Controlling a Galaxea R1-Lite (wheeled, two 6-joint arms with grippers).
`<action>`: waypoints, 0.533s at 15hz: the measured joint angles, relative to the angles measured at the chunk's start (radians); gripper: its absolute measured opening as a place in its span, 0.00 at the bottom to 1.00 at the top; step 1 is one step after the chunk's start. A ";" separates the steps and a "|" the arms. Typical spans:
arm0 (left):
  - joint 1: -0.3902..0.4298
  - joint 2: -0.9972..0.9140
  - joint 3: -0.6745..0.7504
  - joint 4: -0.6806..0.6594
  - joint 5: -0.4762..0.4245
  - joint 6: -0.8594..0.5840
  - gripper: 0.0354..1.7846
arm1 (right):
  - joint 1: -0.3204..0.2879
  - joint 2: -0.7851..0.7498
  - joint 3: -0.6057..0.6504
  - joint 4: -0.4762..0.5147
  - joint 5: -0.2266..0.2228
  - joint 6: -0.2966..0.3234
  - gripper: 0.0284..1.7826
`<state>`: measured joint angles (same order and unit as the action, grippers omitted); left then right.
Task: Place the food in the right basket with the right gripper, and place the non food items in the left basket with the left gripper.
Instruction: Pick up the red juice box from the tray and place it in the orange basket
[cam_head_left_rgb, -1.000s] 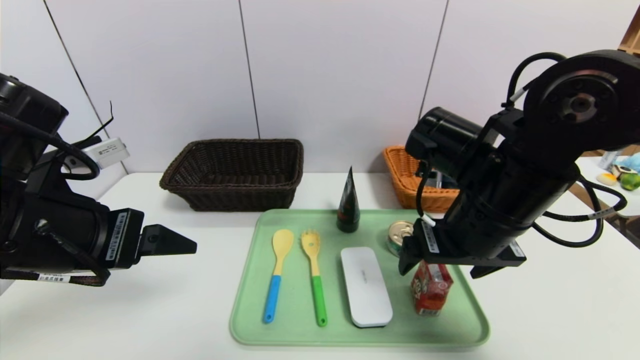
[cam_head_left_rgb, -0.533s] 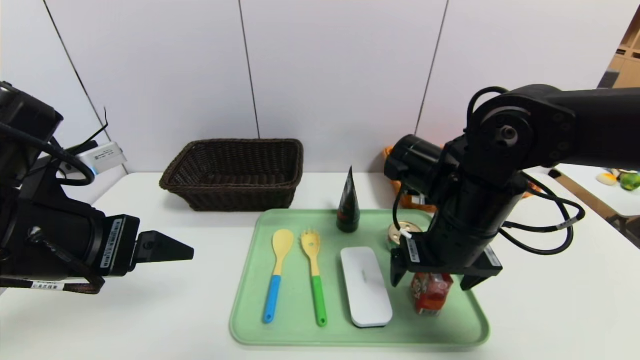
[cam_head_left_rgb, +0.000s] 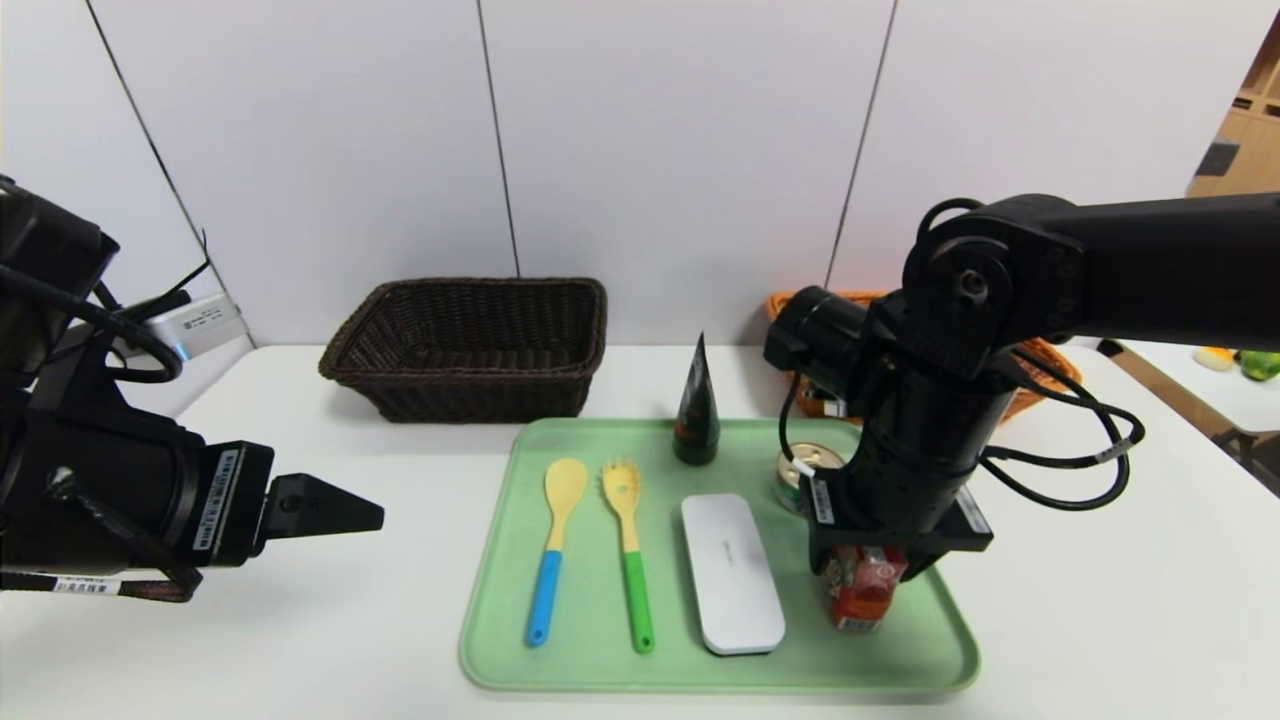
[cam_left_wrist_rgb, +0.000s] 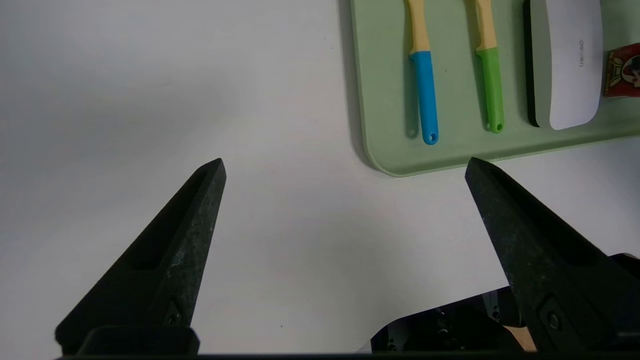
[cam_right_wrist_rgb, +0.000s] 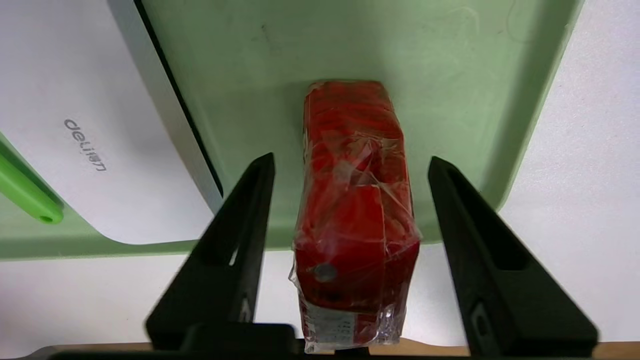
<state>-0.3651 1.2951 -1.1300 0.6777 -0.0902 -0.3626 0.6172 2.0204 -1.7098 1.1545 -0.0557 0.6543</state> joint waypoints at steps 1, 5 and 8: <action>0.000 -0.001 0.000 0.000 0.000 0.000 0.94 | 0.000 0.001 0.000 0.000 0.001 0.000 0.51; 0.000 -0.009 0.002 0.003 0.000 -0.001 0.94 | -0.001 -0.005 0.000 0.003 0.020 0.001 0.21; 0.000 -0.022 0.011 0.005 0.000 -0.003 0.94 | -0.001 -0.028 0.001 0.003 0.023 0.004 0.21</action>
<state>-0.3651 1.2728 -1.1189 0.6830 -0.0902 -0.3651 0.6166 1.9926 -1.7087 1.1574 -0.0326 0.6581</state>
